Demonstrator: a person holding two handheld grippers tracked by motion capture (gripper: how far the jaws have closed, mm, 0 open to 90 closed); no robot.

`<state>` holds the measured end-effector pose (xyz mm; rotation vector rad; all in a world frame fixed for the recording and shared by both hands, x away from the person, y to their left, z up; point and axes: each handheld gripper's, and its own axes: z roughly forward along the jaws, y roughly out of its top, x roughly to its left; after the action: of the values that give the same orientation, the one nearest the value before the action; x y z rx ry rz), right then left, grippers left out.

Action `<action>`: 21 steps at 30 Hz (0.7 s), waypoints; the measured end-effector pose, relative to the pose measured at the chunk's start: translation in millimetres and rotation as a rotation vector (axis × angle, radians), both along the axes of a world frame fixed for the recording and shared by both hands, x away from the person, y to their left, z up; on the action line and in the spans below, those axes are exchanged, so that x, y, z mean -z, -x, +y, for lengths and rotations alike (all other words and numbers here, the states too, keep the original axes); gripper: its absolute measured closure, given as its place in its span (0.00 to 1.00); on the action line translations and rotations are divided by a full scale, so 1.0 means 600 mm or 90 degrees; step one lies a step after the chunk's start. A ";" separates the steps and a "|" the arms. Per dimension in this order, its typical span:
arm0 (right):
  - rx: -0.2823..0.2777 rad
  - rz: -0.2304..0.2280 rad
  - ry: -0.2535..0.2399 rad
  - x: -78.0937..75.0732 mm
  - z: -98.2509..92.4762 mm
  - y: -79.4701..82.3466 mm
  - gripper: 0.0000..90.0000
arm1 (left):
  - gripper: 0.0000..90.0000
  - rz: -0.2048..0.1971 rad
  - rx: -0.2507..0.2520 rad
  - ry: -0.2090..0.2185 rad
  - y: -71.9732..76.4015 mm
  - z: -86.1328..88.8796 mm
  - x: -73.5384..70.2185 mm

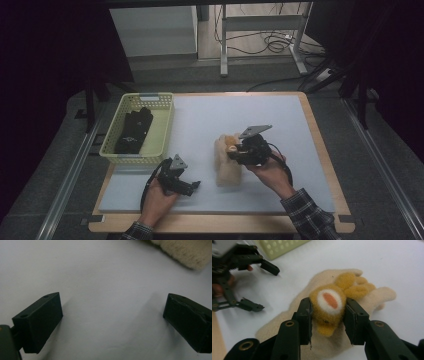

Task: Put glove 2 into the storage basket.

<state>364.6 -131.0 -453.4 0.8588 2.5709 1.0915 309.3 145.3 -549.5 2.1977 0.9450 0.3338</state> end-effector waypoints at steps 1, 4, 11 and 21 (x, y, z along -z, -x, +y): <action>0.006 0.003 0.010 0.010 0.008 -0.002 0.66 | 0.03 0.000 0.000 0.000 0.000 0.000 0.000; 0.006 0.009 0.024 0.039 0.024 -0.009 0.65 | 0.03 0.000 -0.002 0.003 0.000 0.000 0.000; 0.005 0.008 0.021 0.072 0.036 -0.011 0.56 | 0.03 0.000 -0.002 0.002 0.000 0.000 0.000; 0.008 -0.022 -0.010 0.041 -0.027 -0.005 0.62 | 0.03 0.000 -0.002 0.002 0.000 0.000 0.000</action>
<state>367.7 -147.4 -477.7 0.8518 2.5286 1.1149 309.2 145.0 -549.7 2.1938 0.9489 0.3335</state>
